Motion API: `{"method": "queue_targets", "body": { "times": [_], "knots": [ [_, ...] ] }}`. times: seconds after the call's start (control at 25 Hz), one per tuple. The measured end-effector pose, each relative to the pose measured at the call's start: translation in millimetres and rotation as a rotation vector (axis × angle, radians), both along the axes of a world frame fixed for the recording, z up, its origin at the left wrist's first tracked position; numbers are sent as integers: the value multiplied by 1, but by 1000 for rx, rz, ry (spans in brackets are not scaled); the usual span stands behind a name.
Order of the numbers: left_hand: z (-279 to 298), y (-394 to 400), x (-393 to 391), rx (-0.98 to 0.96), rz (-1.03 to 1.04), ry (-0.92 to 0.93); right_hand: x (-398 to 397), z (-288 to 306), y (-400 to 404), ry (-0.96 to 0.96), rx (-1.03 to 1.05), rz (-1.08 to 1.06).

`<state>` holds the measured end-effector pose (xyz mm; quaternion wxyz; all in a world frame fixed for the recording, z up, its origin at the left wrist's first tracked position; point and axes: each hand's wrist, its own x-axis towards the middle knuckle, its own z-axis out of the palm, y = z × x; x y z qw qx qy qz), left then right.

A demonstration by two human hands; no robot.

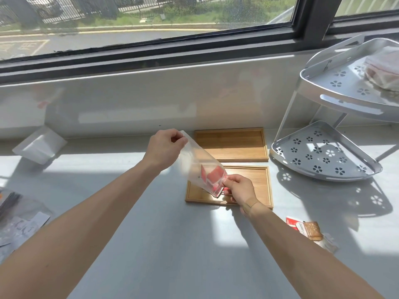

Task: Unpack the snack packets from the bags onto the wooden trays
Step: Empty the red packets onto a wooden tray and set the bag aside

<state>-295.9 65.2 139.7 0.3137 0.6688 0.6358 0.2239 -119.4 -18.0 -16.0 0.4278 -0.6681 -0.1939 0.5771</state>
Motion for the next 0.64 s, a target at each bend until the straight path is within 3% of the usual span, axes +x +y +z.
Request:
{"method": "queue_targets", "body": {
  "times": [0.36,0.64],
  "knots": [
    [12,-4,2,74,-24,36,4,10,-4,7,21,-45],
    [19,-10,-6,154,-61,66,-1,18,-2,-103,62,-46]
  ]
}}
